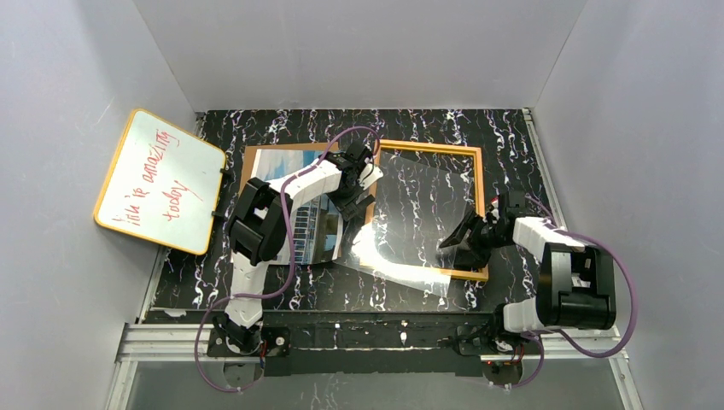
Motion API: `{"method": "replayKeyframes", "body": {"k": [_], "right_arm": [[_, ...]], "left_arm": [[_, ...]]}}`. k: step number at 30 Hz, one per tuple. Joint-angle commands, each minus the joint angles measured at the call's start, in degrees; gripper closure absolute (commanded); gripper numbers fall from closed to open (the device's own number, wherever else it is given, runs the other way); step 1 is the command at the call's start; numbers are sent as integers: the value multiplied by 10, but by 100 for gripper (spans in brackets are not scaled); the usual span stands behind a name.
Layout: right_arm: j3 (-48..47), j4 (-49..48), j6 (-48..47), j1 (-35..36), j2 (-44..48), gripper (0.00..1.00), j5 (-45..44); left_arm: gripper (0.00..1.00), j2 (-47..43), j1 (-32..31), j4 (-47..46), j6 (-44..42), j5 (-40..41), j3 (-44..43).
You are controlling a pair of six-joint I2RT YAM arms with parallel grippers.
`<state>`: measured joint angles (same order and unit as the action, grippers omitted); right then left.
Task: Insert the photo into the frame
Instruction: Place the photo frame item in the photo frame.
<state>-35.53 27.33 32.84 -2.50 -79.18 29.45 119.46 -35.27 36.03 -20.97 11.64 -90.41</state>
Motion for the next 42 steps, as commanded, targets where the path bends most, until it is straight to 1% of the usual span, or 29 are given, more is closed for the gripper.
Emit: {"method": "replayKeyframes", "body": {"k": [1, 6, 11, 15, 19, 22, 23, 26, 27, 29, 30, 31, 32, 35, 37, 42], "right_arm": [[21, -72, 22, 0, -23, 28, 48], [49, -155, 42, 0, -40, 37, 97], [58, -195, 52, 0, -15, 46, 91], [69, -236, 76, 0, 31, 60, 79], [67, -268, 99, 0, 65, 62, 71], [41, -265, 92, 0, 61, 58, 72], [27, -247, 88, 0, 49, 57, 64], [-19, -197, 54, 0, -3, 58, 77], [-28, -188, 49, 0, -17, 60, 83], [-34, -193, 41, 0, -30, 73, 95], [-34, -202, 38, 0, -31, 84, 104], [-35, -210, 33, 0, -31, 92, 109], [-38, -213, 28, 0, -30, 99, 105], [-60, -168, 2, 0, -27, 99, 59], [-64, -155, -9, 0, -20, 99, 38], [-61, -114, -42, 0, 24, 99, -23]], "left_arm": [[3, -10, -3, 29, 3, -6, 20], [3, -9, -3, 30, 3, -9, 24], [3, -6, -3, 31, 0, -8, 25], [3, -6, -3, 33, 0, -19, 22], [3, -3, -3, 39, 3, -33, 18], [3, -3, -3, 39, 6, -45, 18], [3, -2, -3, 40, 6, -47, 17], [3, 1, -3, 40, 8, -55, 16], [3, 2, -4, 40, 8, -57, 15], [3, 6, -4, 40, 9, -60, 13], [3, 7, -4, 40, 10, -62, 12], [3, 8, -3, 40, 10, -63, 10], [3, 10, -3, 41, 10, -64, 8], [3, 8, -3, 43, 8, -63, 4], [3, 6, -3, 44, 6, -62, 1], [2, 2, -1, 48, 6, -51, -18]]}}
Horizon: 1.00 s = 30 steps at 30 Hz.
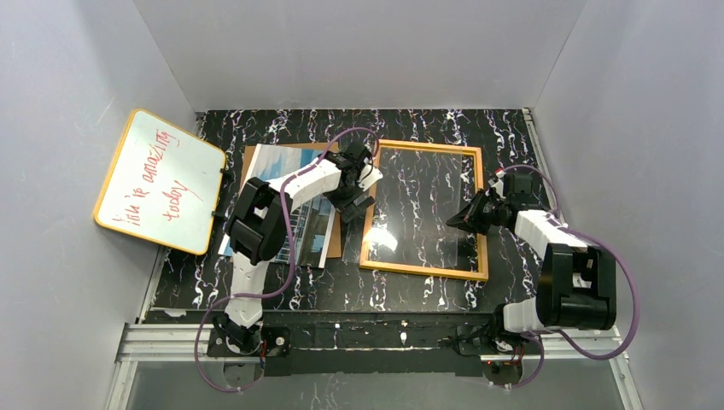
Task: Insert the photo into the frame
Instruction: Place the photo frame item in the photo frame.
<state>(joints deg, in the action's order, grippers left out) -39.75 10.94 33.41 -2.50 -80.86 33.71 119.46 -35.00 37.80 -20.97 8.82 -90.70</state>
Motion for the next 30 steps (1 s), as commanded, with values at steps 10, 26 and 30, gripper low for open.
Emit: {"method": "replayKeyframes", "body": {"k": [10, 26, 30], "right_arm": [[-67, 114, -117, -1, 77, 99, -127], [-120, 165, -167, -4, 31, 99, -128], [-139, 174, -175, -6, 22, 99, -126]], "left_arm": [[2, 21, 17, 66, 17, -30, -106], [2, 23, 20, 64, 23, -30, -104], [2, 24, 20, 62, 24, -30, -97]]}}
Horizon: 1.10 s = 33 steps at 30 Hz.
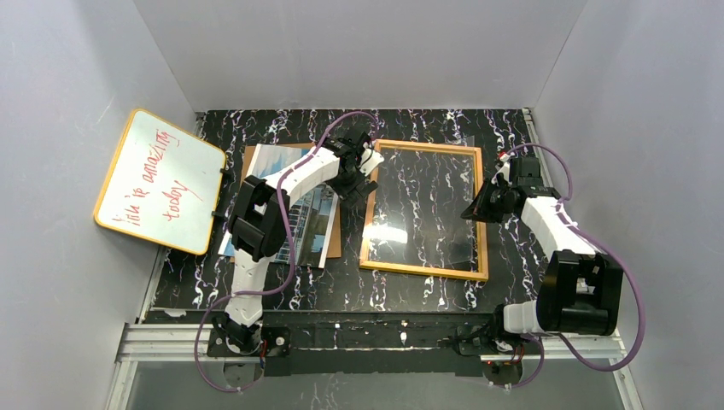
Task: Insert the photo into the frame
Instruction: Place the photo frame item in the photo frame.
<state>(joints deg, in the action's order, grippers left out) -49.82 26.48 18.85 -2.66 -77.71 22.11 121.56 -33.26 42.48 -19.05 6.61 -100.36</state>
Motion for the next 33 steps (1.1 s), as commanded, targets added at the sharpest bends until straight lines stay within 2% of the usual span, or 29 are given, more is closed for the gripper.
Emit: {"method": "replayKeyframes", "body": {"k": [1, 33], "right_arm": [[-43, 22, -32, -5, -12, 99, -9], [-68, 50, -67, -25, -35, 99, -7]], "left_arm": [[2, 3, 2, 15, 5, -8, 1], [2, 2, 2, 9, 0, -3, 12]]}}
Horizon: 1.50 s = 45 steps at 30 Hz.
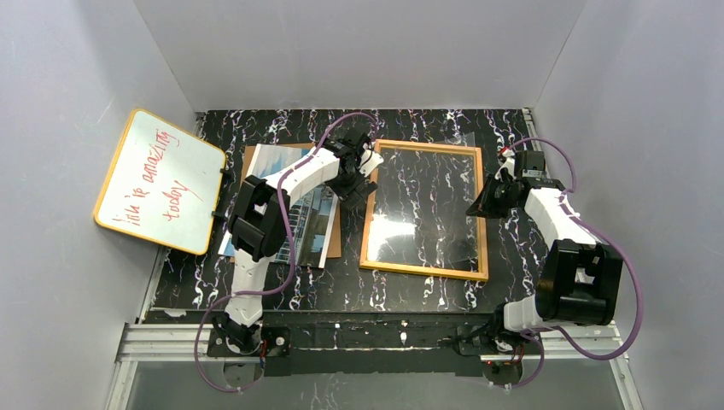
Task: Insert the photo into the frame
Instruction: Place the photo frame item in the photo frame.
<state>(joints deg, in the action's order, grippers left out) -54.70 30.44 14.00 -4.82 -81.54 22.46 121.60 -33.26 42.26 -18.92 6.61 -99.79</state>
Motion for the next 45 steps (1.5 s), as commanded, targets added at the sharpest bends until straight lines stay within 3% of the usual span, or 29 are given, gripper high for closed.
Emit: {"method": "replayKeyframes", "body": {"k": [1, 13, 20, 33, 37, 45], "right_arm": [[-17, 12, -19, -4, 5, 99, -14], [-7, 0, -10, -7, 9, 99, 4], [16, -38, 27, -11, 9, 99, 73], [89, -195, 132, -51, 65, 99, 298], [116, -249, 182, -51, 85, 99, 324], [123, -265, 197, -51, 102, 99, 339]], "left_arm": [[2, 2, 2, 11, -1, -3, 6], [2, 3, 2, 11, -1, -6, 7], [2, 10, 0, -3, 5, -21, 27], [2, 34, -5, -15, 20, -44, 27], [2, 32, -5, -14, 22, -46, 22], [4, 24, -4, -2, 32, -85, 10]]}}
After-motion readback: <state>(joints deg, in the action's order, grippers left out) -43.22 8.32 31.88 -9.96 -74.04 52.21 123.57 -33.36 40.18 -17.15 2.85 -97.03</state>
